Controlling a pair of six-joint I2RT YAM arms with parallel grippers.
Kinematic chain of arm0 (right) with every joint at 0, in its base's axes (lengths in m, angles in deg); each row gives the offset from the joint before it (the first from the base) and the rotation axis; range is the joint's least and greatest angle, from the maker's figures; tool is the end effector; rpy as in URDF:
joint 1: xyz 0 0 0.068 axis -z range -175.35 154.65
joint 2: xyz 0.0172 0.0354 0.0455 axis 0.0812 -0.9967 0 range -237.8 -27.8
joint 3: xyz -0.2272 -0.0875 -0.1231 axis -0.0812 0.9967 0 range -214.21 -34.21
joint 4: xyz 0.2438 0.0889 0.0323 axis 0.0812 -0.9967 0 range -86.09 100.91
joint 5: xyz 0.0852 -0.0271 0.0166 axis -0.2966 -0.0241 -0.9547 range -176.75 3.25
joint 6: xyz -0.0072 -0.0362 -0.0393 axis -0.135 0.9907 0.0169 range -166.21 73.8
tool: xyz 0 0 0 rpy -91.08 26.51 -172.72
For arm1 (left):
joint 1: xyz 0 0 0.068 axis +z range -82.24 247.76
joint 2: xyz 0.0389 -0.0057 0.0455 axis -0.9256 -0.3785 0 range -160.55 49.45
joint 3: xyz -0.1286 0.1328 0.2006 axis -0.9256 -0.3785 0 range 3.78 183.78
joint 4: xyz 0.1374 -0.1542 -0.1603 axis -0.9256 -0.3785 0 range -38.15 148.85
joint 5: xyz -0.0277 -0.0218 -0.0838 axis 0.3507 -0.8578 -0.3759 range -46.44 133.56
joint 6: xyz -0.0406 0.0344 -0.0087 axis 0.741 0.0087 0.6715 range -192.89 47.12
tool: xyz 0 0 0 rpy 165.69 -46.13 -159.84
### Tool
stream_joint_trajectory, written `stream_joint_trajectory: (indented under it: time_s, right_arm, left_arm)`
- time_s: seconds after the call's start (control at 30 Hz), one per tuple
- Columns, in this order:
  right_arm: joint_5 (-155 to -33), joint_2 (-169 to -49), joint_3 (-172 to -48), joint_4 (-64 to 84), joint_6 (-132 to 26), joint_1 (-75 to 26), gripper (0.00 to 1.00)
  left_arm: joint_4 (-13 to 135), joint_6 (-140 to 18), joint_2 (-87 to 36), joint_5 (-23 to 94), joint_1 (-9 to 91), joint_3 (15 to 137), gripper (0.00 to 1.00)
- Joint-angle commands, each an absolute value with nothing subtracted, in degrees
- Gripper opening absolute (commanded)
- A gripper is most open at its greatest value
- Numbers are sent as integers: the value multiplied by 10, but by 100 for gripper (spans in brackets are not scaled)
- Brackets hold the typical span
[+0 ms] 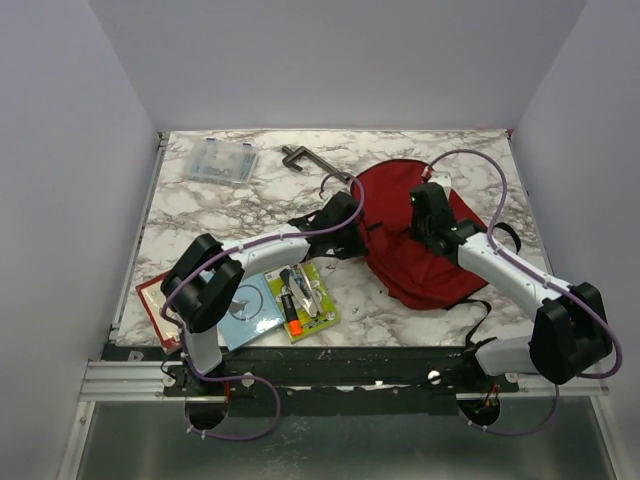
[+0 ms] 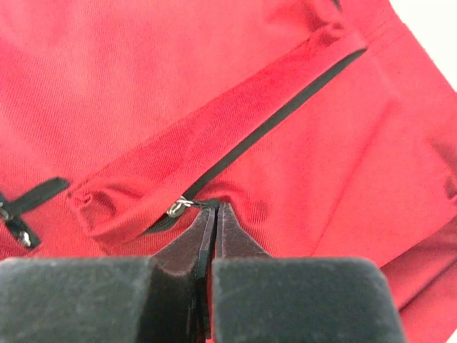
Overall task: Pack the student bag
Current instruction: Unzip the student bag at the center of the board.
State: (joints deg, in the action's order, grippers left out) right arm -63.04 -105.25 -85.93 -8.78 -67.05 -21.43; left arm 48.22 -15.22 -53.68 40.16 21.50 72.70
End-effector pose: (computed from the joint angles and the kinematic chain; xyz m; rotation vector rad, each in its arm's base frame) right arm 0.2616 0.1122 0.2429 0.0917 2.2801 -0.0665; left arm 0.2709 -0.2862 0.2052 -0.2229 2.5499 -0.8852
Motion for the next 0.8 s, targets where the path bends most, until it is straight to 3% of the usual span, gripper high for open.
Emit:
stream_joint_trajectory:
  time_s: [0.0, 0.23, 0.53, 0.77]
  right_arm:
    - [-479, -1061, -909, -137, -641, -213, 1]
    - [-416, -1141, -971, -141, -575, -168, 1]
    - [-541, -1260, -1015, -119, -551, 15, 1]
    - [-626, -1270, -1046, -134, -574, 24, 1]
  left_arm:
    - [478, -178, -512, 424, 212, 711, 0]
    - [507, -191, -486, 425, 218, 685, 0]
    - [530, -198, -480, 403, 238, 676, 0]
    - [531, -207, -501, 361, 242, 691, 0]
